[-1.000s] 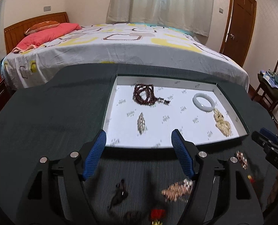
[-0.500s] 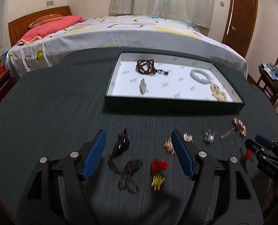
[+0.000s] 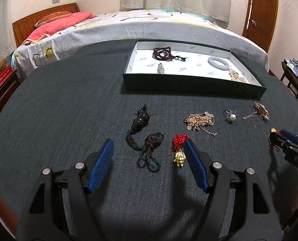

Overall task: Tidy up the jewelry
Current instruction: 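Grasp the red tassel charm with the right tool while the left tool grasps the red-and-gold charm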

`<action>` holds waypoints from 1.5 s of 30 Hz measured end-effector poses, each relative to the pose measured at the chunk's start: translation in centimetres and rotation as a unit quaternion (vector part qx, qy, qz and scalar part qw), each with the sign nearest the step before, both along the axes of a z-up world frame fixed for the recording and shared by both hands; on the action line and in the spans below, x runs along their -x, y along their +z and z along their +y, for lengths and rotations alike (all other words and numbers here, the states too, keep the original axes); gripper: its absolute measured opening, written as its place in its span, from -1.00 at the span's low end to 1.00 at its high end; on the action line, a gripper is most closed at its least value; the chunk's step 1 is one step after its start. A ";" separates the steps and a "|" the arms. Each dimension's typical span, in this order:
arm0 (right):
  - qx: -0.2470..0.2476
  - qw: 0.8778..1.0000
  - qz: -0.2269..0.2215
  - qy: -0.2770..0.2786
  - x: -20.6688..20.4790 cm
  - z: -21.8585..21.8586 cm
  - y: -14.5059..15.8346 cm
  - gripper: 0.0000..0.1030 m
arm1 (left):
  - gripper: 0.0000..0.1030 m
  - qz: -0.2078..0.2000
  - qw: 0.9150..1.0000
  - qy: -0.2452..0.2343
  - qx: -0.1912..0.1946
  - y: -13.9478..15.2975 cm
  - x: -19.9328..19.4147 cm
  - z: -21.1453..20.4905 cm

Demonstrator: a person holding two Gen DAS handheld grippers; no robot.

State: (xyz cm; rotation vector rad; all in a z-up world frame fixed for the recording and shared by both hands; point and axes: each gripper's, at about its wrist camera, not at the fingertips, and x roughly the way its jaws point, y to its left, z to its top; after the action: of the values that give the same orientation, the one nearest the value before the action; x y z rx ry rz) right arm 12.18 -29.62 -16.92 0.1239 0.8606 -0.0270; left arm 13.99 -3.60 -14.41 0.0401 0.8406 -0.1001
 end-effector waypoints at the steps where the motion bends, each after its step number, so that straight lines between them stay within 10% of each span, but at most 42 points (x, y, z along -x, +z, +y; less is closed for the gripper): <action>1: -0.001 1.000 0.000 0.002 0.1 0.0 0.0 -0.11 | 0.37 -0.001 1.000 -0.001 0.000 0.0 0.1 -0.1; 14: -0.008 1.000 -0.002 0.010 1.2 0.1 -0.1 -0.69 | 0.37 0.004 1.000 -0.017 0.001 -0.3 0.7 -1.0; 32: -0.020 1.000 -0.006 0.008 1.6 -0.3 0.0 -0.71 | 0.36 0.019 1.000 -0.022 0.001 -1.7 -1.3 -1.8; 45: -0.024 1.000 -0.007 0.008 1.2 -0.3 0.0 -0.71 | -0.38 0.020 0.999 -0.042 -0.020 -2.0 -2.0 -2.5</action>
State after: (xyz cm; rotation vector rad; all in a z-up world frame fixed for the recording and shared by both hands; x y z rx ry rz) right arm 10.95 -29.91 -16.96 0.1618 0.8488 0.0094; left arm 15.95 -6.13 -16.39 0.1115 0.8800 -0.1644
